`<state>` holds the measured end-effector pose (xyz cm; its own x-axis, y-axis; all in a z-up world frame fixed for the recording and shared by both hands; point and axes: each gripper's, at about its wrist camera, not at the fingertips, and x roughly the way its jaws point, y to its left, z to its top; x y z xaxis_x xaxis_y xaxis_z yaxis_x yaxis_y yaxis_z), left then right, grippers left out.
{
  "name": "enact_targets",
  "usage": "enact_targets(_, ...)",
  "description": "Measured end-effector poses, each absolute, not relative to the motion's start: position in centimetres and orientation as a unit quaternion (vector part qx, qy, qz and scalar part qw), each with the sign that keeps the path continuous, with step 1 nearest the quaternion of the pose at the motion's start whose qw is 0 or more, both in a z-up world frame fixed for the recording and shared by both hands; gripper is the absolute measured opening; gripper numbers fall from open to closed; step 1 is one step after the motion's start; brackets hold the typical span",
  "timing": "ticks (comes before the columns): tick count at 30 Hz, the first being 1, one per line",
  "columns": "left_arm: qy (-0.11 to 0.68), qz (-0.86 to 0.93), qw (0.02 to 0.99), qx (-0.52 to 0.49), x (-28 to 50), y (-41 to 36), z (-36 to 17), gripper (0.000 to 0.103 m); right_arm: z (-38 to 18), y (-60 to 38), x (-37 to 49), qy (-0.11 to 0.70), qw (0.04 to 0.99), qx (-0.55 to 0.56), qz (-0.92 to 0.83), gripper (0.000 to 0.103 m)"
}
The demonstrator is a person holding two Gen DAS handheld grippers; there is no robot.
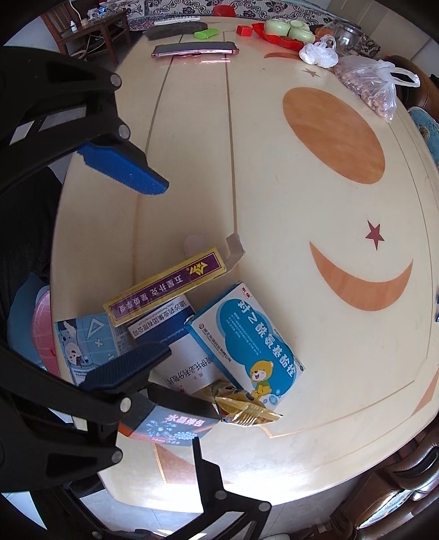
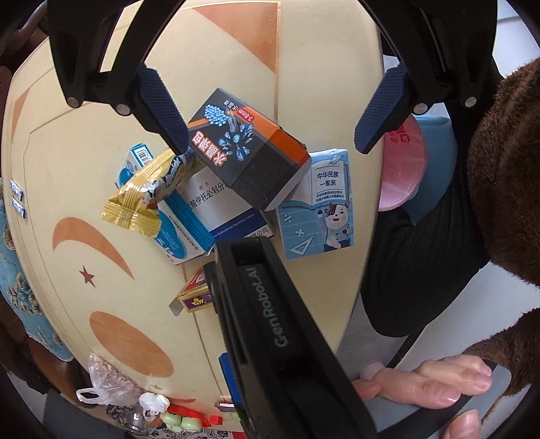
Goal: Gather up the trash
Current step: 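Grasp the purple-yellow box with the left gripper while the right grasps the black box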
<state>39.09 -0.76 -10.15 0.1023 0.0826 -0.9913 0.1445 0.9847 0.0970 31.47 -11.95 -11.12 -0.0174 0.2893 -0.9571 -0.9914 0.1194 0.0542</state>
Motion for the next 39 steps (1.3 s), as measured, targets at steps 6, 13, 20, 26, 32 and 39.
enact_targets(6, 0.674, -0.023, 0.735, 0.067, 39.4, -0.3, -11.0, 0.087, -12.3, -11.0, 31.8, 0.456, 0.570, -0.386, 0.564, 0.095)
enact_targets(13, 0.676, -0.029, 0.734, 0.058, 39.9, -0.2, -12.1, 0.086, -13.9, -11.0, 31.9, 0.467, 0.553, -0.389, 0.570, 0.085)
enact_targets(20, 0.685, -0.036, 0.726, 0.050, 40.4, -0.1, -13.3, 0.071, -15.1, -11.2, 32.0, 0.477, 0.553, -0.393, 0.559, 0.083)
enact_targets(26, 0.695, -0.039, 0.717, 0.039, 40.4, 0.3, -14.1, 0.055, -15.1, -11.9, 32.3, 0.483, 0.568, -0.381, 0.547, 0.082)
enact_targets(32, 0.702, -0.038, 0.710, 0.031, 40.7, 1.2, -15.1, 0.041, -15.1, -12.0, 33.5, 0.495, 0.589, -0.363, 0.526, 0.080)
enact_targets(39, 0.697, -0.042, 0.715, 0.033, 40.6, 1.8, -15.1, 0.026, -15.0, -12.8, 34.1, 0.516, 0.609, -0.326, 0.506, 0.064)
